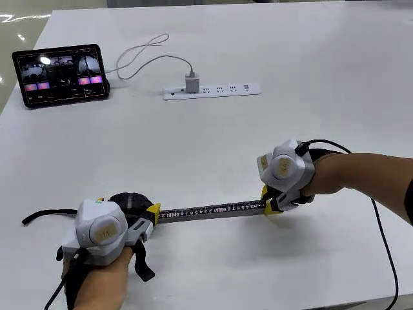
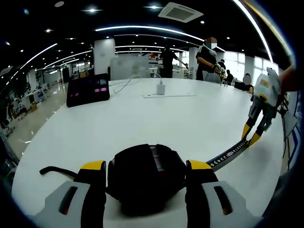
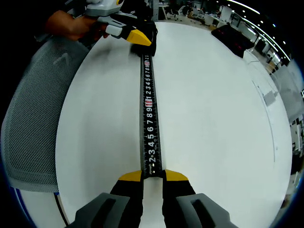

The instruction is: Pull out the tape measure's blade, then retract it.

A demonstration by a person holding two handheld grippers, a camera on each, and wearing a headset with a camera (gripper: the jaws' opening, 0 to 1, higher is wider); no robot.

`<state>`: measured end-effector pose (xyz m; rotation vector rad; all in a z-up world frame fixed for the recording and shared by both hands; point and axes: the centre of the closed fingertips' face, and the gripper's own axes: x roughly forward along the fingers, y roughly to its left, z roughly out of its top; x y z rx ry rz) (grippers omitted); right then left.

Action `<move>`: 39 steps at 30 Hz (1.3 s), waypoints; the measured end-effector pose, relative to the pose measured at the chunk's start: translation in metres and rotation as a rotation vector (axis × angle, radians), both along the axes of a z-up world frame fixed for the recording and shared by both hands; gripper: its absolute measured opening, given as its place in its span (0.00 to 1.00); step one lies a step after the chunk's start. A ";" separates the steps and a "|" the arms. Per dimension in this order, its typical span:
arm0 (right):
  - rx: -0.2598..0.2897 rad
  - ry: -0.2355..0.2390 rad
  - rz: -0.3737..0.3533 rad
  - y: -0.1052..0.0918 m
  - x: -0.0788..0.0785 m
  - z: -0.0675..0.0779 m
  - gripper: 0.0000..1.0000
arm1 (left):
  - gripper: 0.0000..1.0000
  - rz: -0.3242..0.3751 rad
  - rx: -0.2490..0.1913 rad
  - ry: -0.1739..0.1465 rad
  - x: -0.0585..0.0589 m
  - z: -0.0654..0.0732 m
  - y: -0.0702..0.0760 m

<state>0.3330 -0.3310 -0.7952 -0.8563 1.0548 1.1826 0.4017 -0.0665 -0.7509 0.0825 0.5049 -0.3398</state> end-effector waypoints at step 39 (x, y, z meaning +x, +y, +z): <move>0.025 0.017 -0.104 0.006 0.004 -0.001 0.09 | 0.60 0.011 -0.001 0.072 -0.001 -0.006 0.001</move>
